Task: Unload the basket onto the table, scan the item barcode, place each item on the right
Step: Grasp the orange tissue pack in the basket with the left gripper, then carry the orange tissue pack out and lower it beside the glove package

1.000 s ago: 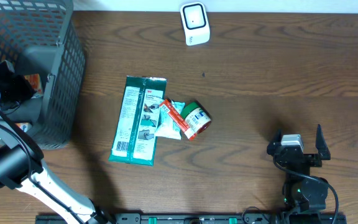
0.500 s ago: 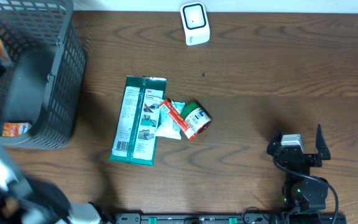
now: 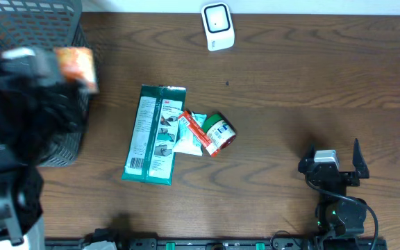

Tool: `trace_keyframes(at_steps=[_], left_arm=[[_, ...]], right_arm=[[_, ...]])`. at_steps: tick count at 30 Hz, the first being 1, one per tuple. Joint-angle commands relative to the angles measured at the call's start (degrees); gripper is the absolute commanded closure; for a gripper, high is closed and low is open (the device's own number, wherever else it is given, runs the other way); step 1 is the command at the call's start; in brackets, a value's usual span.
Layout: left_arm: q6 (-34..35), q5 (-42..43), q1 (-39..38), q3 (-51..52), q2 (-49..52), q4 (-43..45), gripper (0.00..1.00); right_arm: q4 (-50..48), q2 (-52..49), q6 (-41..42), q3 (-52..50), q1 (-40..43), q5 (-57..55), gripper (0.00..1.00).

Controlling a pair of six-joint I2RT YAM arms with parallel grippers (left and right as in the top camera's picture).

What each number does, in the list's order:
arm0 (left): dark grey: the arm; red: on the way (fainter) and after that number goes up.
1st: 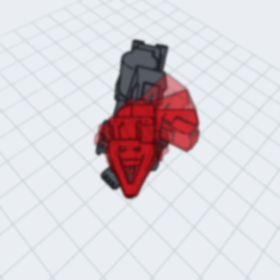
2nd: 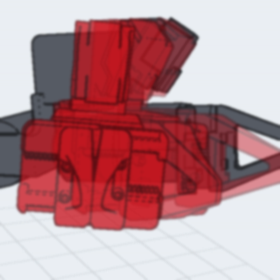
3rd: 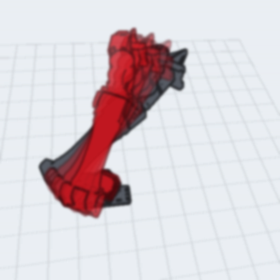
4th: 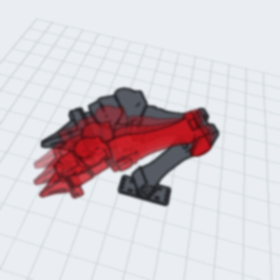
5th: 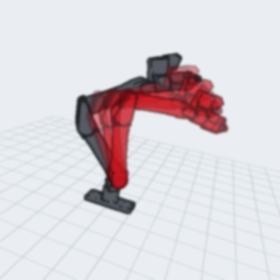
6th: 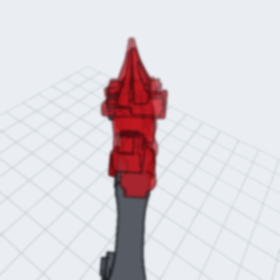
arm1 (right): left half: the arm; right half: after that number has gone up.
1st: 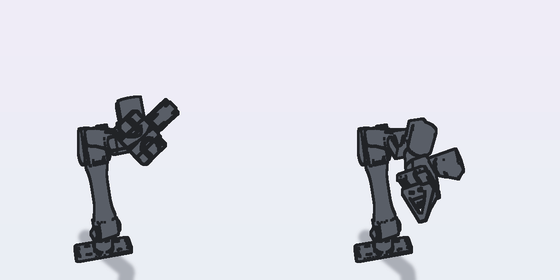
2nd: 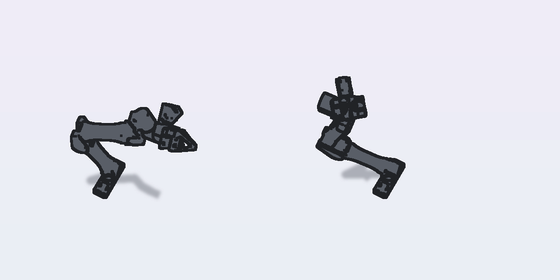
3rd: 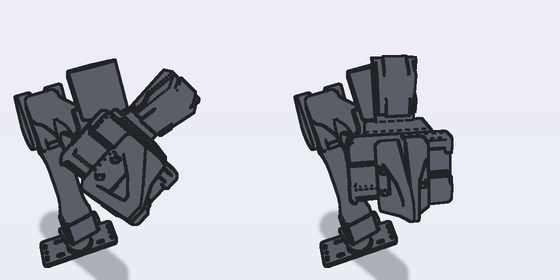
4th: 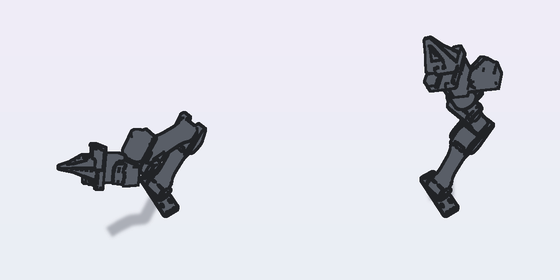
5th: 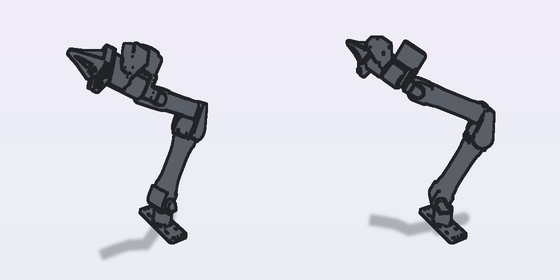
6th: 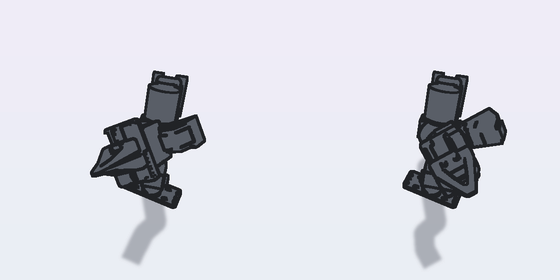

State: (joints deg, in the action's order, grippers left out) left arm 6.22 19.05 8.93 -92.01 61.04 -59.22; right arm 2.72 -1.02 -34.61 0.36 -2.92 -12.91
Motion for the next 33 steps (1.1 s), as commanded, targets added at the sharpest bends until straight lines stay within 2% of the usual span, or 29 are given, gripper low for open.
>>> trace_keyframes(at_steps=[1, 5, 9, 16, 20, 22, 26, 28, 33], left_arm=[[0.5, -0.92, -7.74, 5.22, 2.05, -2.4, 0.93], [0.96, -3.19, -15.85, 12.41, 3.69, -2.67, 0.93], [5.53, -15.85, -22.75, 18.93, 6.73, -2.69, 0.93], [10.45, -22.93, -30.49, 21.09, 15.89, -2.67, 0.93], [18.51, -40.33, -38.75, 21.62, 20.41, -3.48, 0.93], [21.97, -44.89, -43.23, 21.66, 22.23, -4.26, 0.93], [29.29, -45.27, -51.87, 21.68, 26.6, -4.94, 0.92], [30.36, -45.29, -54.16, 21.68, 28.44, -5.07, 0.93], [38.88, -45.24, -58.03, 24.11, 32.65, -5.05, 0.93]], right_arm=[[0.24, 0.11, -0.37, -0.02, -0.39, -0.55, 0.01], [0.24, 0.11, -0.37, -0.02, -0.39, -0.55, 0.01], [0.24, 0.11, -0.37, -0.02, -0.39, -0.55, 0.01], [0.24, 0.11, -0.37, -0.02, -0.39, -0.55, 0.01], [0.24, 0.11, -0.37, -0.02, -0.39, -0.55, 0.01], [0.22, 0.11, -0.37, -0.02, -0.39, -0.55, 0.01], [0.24, 0.11, -0.37, -0.02, -0.39, -0.55, 0.01], [0.24, 0.11, -0.37, -0.02, -0.39, -0.55, 0.01], [0.24, 0.11, -0.37, -0.02, -0.39, -0.52, 0.01]])
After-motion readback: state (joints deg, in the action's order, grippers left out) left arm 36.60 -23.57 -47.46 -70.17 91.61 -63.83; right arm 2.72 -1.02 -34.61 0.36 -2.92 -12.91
